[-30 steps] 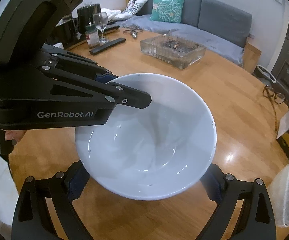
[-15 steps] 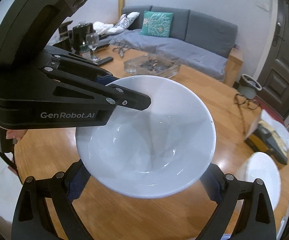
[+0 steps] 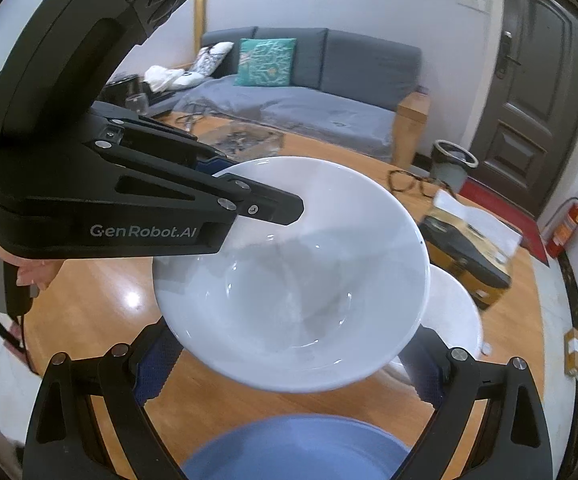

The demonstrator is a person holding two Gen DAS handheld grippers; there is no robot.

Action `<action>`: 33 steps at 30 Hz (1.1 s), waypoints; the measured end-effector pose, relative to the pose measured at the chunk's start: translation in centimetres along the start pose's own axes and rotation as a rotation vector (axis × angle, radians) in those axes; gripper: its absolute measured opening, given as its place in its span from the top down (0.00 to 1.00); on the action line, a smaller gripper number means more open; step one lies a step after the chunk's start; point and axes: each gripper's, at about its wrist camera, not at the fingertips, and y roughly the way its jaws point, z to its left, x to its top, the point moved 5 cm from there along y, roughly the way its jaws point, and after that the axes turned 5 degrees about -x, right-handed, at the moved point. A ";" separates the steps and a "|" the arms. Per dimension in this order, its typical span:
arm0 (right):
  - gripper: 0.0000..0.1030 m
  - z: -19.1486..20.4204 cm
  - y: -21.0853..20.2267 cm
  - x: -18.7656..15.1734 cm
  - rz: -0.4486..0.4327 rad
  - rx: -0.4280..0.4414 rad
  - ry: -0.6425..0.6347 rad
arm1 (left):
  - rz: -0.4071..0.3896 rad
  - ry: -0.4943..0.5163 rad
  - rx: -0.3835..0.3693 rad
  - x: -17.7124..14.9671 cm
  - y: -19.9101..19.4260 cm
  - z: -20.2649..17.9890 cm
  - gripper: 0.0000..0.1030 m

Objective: Organize plates and bowls

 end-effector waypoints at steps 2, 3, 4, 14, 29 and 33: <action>0.09 -1.3 -0.3 -0.5 0.003 -0.012 0.018 | -0.001 0.008 -0.007 0.6 0.7 -0.9 0.88; 0.09 -1.7 -0.5 -0.7 0.003 -0.017 0.024 | -0.004 0.013 -0.010 0.9 1.1 -1.4 0.88; 0.09 -2.2 -0.5 -0.9 0.003 -0.023 0.029 | -0.005 0.019 -0.013 1.1 1.4 -1.8 0.88; 0.09 -6.6 -0.6 -2.4 0.010 -0.065 0.061 | 0.002 0.025 -0.060 3.0 5.3 -4.3 0.88; 0.09 -10.0 2.4 -2.9 0.020 -0.047 0.088 | 0.026 -0.001 -0.044 4.1 9.4 -3.6 0.87; 0.09 -10.3 3.1 -2.9 0.026 -0.042 0.087 | 0.032 -0.007 -0.040 4.0 10.1 -3.1 0.87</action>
